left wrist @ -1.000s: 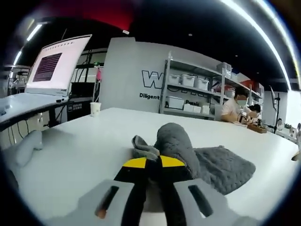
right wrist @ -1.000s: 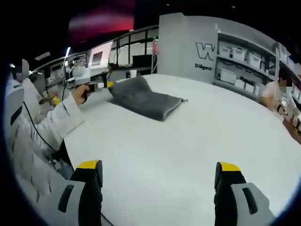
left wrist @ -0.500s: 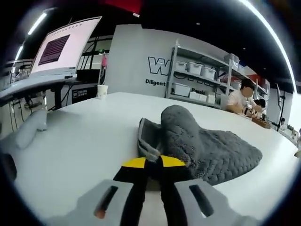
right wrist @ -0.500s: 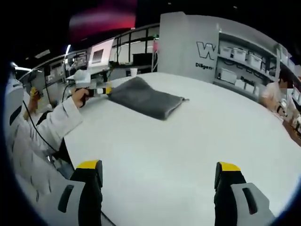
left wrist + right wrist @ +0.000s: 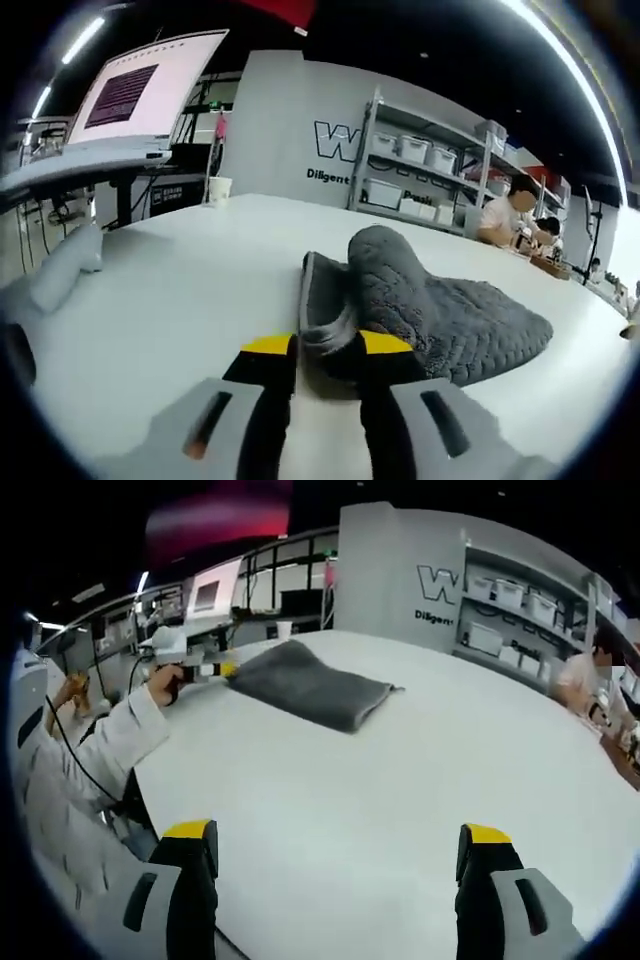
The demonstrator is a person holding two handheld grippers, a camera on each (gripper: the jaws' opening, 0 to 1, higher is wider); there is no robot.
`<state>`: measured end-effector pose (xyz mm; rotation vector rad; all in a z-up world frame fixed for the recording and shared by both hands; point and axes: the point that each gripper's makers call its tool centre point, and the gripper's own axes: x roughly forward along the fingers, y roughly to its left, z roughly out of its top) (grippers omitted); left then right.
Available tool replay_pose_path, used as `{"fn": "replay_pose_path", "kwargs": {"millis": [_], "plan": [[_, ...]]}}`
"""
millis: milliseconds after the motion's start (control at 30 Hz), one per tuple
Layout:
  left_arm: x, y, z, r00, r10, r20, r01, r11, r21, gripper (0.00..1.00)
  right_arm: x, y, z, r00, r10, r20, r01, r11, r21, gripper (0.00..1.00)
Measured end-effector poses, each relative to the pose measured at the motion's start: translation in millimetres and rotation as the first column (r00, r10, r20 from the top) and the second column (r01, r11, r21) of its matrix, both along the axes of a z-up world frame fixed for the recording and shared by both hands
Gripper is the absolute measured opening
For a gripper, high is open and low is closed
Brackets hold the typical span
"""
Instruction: Open the folded towel by lifting each exposed corner and separating the folded layers until the towel lies flat within the target outline without major curled edges
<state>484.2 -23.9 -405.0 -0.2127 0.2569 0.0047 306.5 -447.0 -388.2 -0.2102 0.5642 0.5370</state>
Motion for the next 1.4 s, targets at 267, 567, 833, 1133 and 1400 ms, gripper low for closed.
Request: {"fn": "replay_pose_path", "kwargs": {"millis": [267, 567, 833, 1133, 1400], "plan": [[-8.9, -4.9, 20.9, 0.995, -0.095, 0.037, 0.095, 0.995, 0.002, 0.55, 2.4, 9.0, 0.6, 1.000, 0.009, 0.000, -0.009, 1.000, -0.001, 0.99], [-26.8, -23.6, 13.8, 0.972, -0.228, -0.062, 0.231, 0.972, 0.042, 0.92, 3.8, 14.2, 0.1, 1.000, 0.010, -0.002, -0.010, 1.000, -0.004, 0.99], [-50.9, -44.0, 20.7, 0.938, -0.340, -0.063, 0.342, 0.940, 0.013, 0.99, 12.1, 21.1, -1.3, 1.000, 0.005, -0.012, -0.005, 1.000, 0.004, 0.99], [-74.7, -56.2, 24.4, 0.908, -0.408, -0.097, 0.413, 0.909, 0.048, 0.99, 36.8, 30.4, 6.7, 1.000, 0.014, 0.025, -0.015, 1.000, 0.025, 0.96], [-90.8, -50.2, 31.4, 0.906, -0.415, -0.084, 0.419, 0.907, 0.049, 0.99, 90.9, 47.1, 21.8, 0.993, 0.057, 0.107, -0.062, 0.997, 0.048, 0.80]]}}
